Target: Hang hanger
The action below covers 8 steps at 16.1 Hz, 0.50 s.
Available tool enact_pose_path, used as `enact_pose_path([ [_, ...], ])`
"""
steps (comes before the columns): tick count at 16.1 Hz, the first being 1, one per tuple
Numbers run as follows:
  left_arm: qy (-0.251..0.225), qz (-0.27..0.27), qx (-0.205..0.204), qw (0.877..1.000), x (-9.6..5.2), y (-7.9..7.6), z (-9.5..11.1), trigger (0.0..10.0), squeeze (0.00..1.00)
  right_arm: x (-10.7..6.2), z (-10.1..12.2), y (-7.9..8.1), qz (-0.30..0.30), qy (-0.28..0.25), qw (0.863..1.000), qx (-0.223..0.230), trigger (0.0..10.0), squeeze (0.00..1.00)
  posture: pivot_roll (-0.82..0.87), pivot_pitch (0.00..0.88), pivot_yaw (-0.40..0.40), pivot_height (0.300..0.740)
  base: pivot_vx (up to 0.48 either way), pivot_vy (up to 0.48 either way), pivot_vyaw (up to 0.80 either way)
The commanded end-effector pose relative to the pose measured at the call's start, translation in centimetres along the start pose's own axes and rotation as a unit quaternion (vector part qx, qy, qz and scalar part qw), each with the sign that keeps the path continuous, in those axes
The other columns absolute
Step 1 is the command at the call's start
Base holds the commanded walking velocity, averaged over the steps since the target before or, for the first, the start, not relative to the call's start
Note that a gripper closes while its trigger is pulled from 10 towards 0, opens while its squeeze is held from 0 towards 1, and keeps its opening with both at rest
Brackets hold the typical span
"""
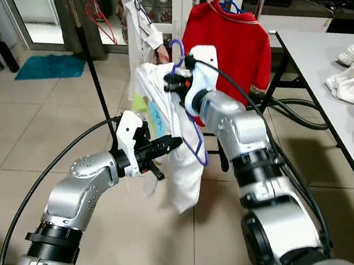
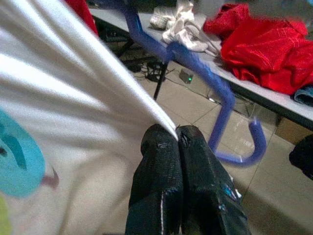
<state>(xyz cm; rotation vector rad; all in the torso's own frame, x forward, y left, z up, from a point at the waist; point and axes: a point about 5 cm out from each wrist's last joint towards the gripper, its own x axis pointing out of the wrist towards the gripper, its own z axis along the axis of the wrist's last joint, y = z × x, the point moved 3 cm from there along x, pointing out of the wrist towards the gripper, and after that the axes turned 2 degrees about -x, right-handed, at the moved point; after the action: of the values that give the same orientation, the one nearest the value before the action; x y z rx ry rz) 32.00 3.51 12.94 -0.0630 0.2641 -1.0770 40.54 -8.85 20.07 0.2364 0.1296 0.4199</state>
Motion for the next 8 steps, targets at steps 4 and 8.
enact_pose_path([
  [4,0.04,-0.038,-0.003,0.998,0.9,-2.0,-1.9,0.0,0.0,-0.2,4.6,0.1,0.003,-0.096,0.995,-0.006,10.0,0.0,0.02,0.0,-0.092,0.74,0.0,0.0,0.0],
  [8,0.049,0.016,0.041,0.998,-0.2,0.9,-1.3,10.0,1.0,-0.9,4.1,-0.3,0.006,-0.094,0.995,-0.014,10.0,0.0,0.01,0.0,-0.073,0.74,0.0,0.0,0.0],
])
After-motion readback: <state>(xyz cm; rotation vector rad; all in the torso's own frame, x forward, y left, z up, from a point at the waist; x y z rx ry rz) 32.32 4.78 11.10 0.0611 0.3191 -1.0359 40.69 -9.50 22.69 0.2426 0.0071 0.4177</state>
